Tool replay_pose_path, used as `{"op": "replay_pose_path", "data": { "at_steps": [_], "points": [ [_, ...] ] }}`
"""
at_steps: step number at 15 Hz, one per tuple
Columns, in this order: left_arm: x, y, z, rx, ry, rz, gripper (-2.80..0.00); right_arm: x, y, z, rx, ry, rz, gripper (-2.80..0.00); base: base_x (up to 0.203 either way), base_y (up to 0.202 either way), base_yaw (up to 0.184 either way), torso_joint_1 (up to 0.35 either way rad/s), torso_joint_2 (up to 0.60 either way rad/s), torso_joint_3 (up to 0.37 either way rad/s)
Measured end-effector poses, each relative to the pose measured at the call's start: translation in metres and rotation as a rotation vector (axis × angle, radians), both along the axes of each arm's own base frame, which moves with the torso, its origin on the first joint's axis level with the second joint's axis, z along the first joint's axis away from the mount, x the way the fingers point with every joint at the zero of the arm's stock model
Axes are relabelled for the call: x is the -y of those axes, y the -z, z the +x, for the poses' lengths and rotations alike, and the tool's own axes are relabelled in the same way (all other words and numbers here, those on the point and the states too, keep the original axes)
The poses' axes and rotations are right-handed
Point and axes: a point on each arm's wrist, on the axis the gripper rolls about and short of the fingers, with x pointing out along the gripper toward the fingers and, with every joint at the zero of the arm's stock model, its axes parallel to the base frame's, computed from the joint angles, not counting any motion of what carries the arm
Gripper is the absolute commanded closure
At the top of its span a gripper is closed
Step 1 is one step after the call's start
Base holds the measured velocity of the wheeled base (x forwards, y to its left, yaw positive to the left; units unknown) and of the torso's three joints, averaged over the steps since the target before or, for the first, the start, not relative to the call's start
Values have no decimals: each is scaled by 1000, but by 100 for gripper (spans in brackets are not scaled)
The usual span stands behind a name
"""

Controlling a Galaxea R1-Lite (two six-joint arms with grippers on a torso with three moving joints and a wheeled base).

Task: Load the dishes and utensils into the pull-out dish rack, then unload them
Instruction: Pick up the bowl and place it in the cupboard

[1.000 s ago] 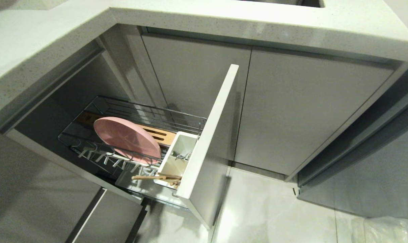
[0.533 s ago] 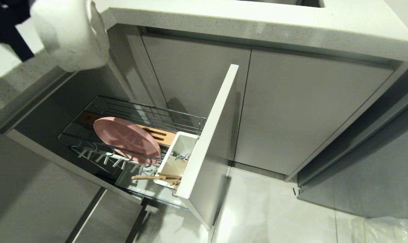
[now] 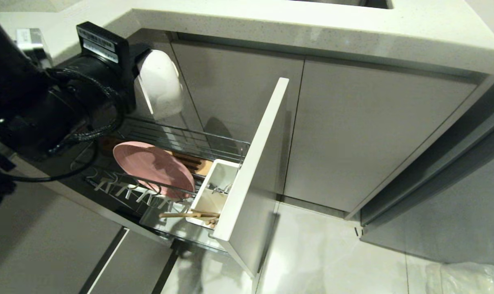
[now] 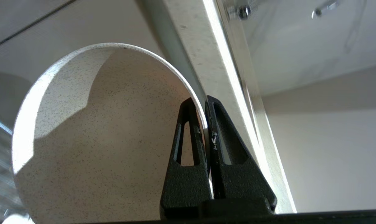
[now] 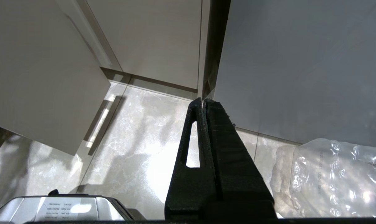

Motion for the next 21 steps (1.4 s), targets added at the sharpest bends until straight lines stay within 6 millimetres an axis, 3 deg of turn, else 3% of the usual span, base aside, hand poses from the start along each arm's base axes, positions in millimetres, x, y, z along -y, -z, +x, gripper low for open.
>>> {"op": "replay_pose_path", "data": {
  "at_steps": [9, 21],
  "points": [
    [33, 54, 43, -37, -114, -37, 0, 0, 0, 0, 0, 0, 0, 0, 0, 0, 0, 0, 0, 0],
    [65, 90, 62, -133, -143, 7, 0, 0, 0, 0, 0, 0, 0, 0, 0, 0, 0, 0, 0, 0]
  ]
}}
